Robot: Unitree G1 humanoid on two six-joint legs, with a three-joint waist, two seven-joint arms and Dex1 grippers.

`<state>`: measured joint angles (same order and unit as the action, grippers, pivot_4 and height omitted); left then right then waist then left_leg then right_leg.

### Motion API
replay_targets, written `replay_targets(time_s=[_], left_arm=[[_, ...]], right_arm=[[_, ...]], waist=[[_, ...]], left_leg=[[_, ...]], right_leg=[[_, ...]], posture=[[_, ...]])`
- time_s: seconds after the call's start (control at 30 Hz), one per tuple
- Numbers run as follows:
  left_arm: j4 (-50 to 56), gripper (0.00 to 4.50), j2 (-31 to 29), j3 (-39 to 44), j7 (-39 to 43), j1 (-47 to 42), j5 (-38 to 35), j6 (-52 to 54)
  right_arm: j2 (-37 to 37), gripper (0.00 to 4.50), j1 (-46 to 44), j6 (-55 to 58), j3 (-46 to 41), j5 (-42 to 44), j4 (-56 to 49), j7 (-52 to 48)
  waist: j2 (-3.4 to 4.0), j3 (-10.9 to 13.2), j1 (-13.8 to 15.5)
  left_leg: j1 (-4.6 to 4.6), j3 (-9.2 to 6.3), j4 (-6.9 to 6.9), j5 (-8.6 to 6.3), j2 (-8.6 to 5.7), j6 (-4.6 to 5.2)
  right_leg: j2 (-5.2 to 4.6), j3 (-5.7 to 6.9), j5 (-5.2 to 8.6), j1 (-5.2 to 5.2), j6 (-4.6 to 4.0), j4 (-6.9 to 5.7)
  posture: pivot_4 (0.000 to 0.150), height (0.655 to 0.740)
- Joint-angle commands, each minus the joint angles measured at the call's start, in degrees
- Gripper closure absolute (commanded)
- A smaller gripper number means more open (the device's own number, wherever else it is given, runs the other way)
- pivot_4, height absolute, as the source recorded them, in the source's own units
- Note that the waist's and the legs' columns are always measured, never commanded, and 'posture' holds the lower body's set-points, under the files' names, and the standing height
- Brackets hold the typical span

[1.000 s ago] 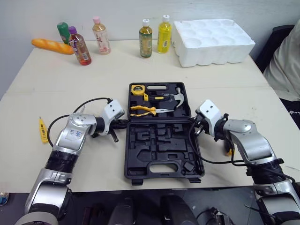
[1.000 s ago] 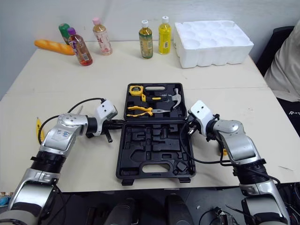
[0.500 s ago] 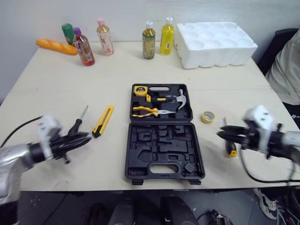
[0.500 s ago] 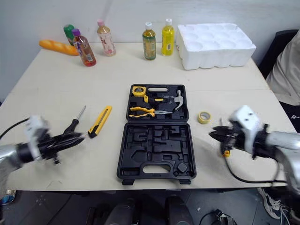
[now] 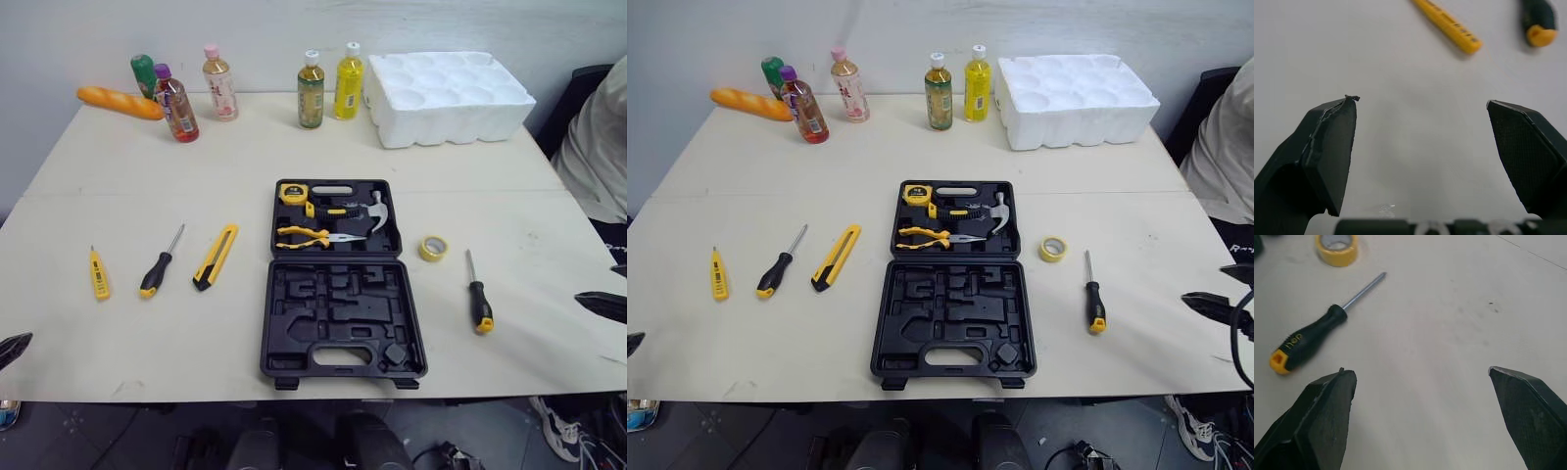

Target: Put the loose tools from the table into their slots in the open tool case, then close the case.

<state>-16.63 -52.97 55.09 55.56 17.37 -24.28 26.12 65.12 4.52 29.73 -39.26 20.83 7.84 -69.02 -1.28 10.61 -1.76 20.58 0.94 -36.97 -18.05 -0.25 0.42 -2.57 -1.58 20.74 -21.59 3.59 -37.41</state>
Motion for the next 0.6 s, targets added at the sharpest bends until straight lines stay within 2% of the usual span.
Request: replay_targets(time_s=[0.03,0.17,0.3,0.5,0.6], left_arm=[[4.4,0.03,0.66,-1.43,0.61,0.7,-1.12,-0.68],[14.08,0.03,3.29,-4.54,-1.6,0.8,-2.71,2.34],[24.21,0.03,5.55,-9.18,-7.16,-1.25,-4.97,9.76],[31.32,0.03,6.86,-16.83,-19.89,-8.4,-3.71,22.24],[33.59,0.03,7.55,-20.06,-23.75,-11.75,-3.74,26.51]], right_arm=[[0.47,0.0,-1.91,-0.76,0.62,1.65,-2.28,-0.1],[-1.58,0.0,-4.04,2.13,3.66,4.68,-9.26,1.27],[-3.92,0.0,-6.98,6.19,7.49,10.56,-20.05,2.63],[-7.55,0.0,-19.23,13.15,19.01,22.97,-35.62,5.79],[-10.09,0.0,-26.12,15.57,24.66,27.26,-39.06,7.48]], waist=[[0.02,0.01,-0.08],[0.03,0.02,-0.36],[0.04,0.02,-0.23],[0.04,0.04,-0.13],[0.03,0.04,-0.07]], left_leg=[[0.0,0.0,-0.02,0.0,0.0,0.0],[-0.03,0.02,-0.04,0.0,0.01,-0.01],[0.0,0.0,-0.03,0.01,0.02,-0.03],[0.01,-0.05,-0.11,0.03,0.02,-0.05],[0.07,-0.1,-0.12,0.04,0.02,-0.08]], right_leg=[[0.0,0.0,0.0,0.01,0.0,0.0],[-0.01,-0.02,-0.01,0.03,0.01,-0.06],[0.01,0.01,-0.01,0.0,0.02,-0.08],[0.06,0.03,-0.03,0.01,0.06,-0.13],[0.08,0.08,-0.03,-0.03,0.07,-0.12]], posture=[[0.15,0.74],[0.15,0.74],[0.15,0.74],[0.15,0.74],[0.15,0.74]])
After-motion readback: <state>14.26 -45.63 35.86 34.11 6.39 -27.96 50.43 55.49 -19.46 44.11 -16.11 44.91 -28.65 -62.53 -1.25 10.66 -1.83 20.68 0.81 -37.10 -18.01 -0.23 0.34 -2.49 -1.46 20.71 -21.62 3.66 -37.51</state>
